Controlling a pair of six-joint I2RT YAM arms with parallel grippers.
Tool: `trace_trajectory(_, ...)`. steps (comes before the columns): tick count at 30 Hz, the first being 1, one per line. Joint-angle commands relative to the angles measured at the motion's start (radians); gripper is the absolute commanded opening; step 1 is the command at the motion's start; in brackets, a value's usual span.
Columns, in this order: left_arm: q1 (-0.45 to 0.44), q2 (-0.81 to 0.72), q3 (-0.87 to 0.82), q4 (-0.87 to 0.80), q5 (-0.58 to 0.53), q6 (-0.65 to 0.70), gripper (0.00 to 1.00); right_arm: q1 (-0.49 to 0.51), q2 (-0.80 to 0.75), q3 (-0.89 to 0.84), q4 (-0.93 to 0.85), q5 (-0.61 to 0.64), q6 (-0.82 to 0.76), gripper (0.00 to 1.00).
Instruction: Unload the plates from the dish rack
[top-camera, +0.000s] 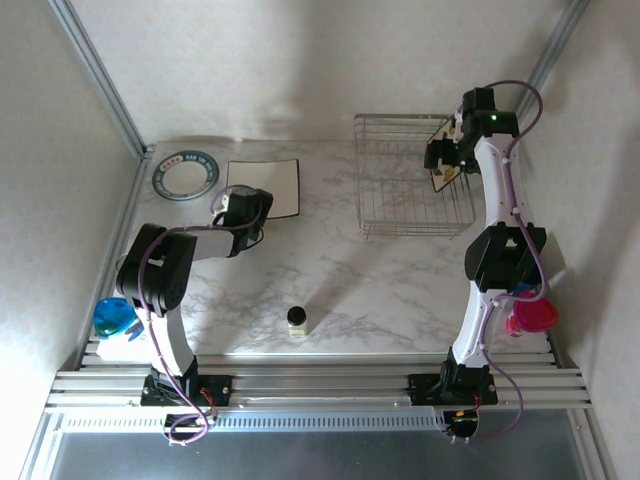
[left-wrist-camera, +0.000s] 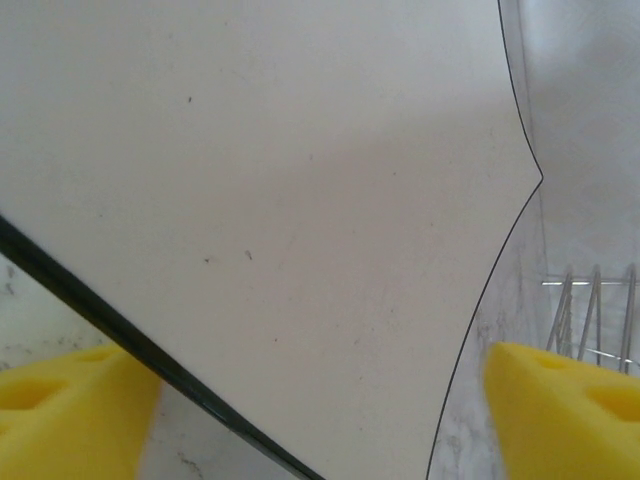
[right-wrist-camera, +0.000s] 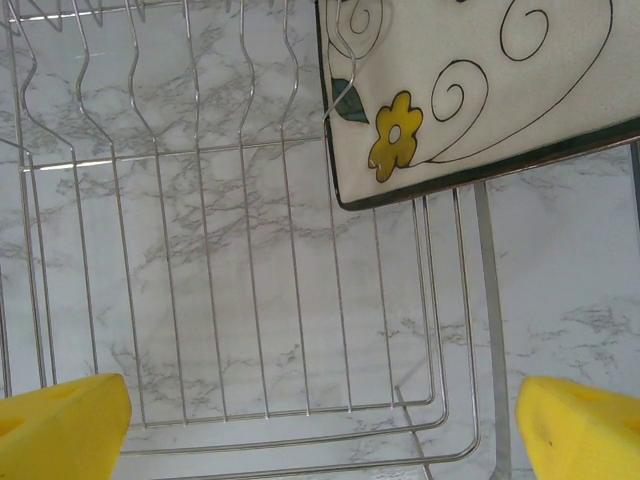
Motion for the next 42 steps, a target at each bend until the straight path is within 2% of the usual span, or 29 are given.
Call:
trace_trajectory(1,0.009,-0.011,0.022,-0.011,0.034,0.036,0.97,0.007,-0.018,0.028,-0.018,-0.010,-0.022,0.99)
trace_trajectory(5,0.007,-0.023,0.032,-0.050,0.049,0.089,1.00,0.007,-0.024,0.019,-0.019,-0.007,-0.021,0.99)
trace_trajectory(8,0.001,-0.046,0.061,-0.111,0.047,0.187,1.00,0.006,-0.035,0.013,-0.016,-0.002,-0.020,0.99)
trace_trajectory(13,-0.013,-0.136,0.149,-0.333,-0.024,0.501,0.99,-0.005,-0.046,0.039,-0.029,0.021,-0.028,0.99)
trace_trajectory(17,0.000,-0.205,0.284,-0.597,-0.086,0.791,1.00,-0.037,-0.023,0.106,-0.068,0.036,-0.034,0.99)
trace_trajectory(20,0.021,-0.244,0.380,-0.746,-0.152,0.925,1.00,-0.064,-0.009,0.143,-0.075,0.044,-0.032,0.99)
trace_trajectory(24,0.059,-0.282,0.441,-0.820,-0.141,1.012,1.00,-0.091,0.021,0.198,-0.082,0.052,-0.028,0.99)
trace_trajectory(31,0.115,-0.178,0.612,-1.005,-0.016,1.146,1.00,-0.125,0.063,0.228,-0.007,0.029,-0.037,0.99)
trace_trajectory(42,0.140,-0.129,0.624,-0.997,0.051,1.189,0.99,-0.141,0.205,0.321,0.099,0.026,-0.070,0.96)
